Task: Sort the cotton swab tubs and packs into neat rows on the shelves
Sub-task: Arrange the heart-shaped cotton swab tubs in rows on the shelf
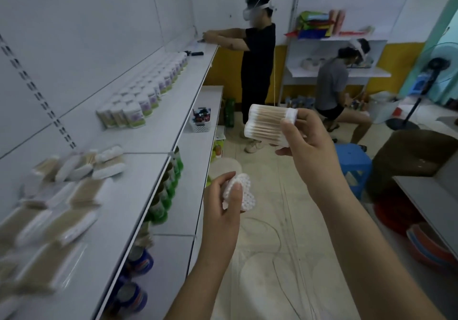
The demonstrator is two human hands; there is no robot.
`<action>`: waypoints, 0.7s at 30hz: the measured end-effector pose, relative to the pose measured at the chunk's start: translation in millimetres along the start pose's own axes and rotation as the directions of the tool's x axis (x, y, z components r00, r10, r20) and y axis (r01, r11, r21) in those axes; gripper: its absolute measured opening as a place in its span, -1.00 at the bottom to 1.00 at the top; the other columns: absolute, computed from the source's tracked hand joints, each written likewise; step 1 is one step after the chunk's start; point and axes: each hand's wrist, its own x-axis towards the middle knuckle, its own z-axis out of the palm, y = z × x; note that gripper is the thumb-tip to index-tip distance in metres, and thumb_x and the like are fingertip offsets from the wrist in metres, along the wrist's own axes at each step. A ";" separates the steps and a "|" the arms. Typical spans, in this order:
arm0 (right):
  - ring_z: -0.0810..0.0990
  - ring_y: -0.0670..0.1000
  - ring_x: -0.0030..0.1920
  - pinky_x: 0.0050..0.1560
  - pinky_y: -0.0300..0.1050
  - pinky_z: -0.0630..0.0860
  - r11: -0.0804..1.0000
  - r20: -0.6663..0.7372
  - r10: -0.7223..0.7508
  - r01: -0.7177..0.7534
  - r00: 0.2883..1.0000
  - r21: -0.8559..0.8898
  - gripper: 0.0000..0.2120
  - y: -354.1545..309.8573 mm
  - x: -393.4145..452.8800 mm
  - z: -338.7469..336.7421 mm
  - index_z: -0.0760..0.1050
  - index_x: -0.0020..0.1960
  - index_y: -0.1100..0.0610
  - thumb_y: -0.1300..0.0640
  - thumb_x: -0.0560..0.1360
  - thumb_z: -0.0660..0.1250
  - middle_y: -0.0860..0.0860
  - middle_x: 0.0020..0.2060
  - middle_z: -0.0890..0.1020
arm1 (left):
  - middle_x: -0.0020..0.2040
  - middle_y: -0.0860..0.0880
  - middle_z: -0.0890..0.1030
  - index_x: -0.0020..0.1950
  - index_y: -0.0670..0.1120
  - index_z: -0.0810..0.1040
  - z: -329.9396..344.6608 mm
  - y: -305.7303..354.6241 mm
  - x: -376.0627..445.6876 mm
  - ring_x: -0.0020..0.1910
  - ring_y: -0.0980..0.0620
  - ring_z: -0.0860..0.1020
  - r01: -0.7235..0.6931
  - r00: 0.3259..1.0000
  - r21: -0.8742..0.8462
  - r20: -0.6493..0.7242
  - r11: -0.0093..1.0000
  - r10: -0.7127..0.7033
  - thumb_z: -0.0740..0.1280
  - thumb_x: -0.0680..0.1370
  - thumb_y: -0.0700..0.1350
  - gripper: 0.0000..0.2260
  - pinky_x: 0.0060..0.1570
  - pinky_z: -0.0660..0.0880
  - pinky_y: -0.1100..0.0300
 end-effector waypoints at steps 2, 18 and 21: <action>0.63 -0.24 -0.07 -0.18 -0.27 0.61 1.000 0.002 0.005 -0.005 1.000 0.016 -0.88 16.5 37.0 6.2 0.44 0.16 -0.03 0.08 0.64 0.25 -0.13 0.05 0.60 | 0.21 0.14 0.52 0.24 0.19 0.51 7.9 -13.2 34.4 0.17 0.19 0.55 0.008 1.000 0.017 -0.007 1.000 -0.008 0.28 0.41 0.35 -0.54 0.07 0.63 0.00; 0.71 0.01 -0.04 -0.25 -0.19 0.61 0.986 0.055 0.045 -0.053 0.998 0.155 -0.83 133.2 389.9 50.4 0.43 0.18 -0.01 -0.01 0.62 0.25 -0.05 0.10 0.64 | 0.17 0.16 0.33 0.09 0.40 0.55 91.9 -76.0 367.4 0.08 0.23 0.54 -0.043 0.991 0.240 -0.114 0.970 0.072 0.39 0.51 0.16 -0.81 0.05 0.64 0.06; 0.73 0.02 -0.19 -0.30 -0.13 0.61 0.961 0.113 0.120 -0.144 0.986 0.237 -0.85 152.3 434.4 76.5 0.41 0.19 0.08 0.07 0.65 0.22 0.00 0.04 0.67 | 0.19 0.16 0.32 0.10 0.37 0.54 95.9 -85.9 414.5 0.13 0.11 0.55 -0.007 0.984 0.225 -0.171 0.974 0.047 0.39 0.53 0.15 -0.83 0.04 0.64 0.06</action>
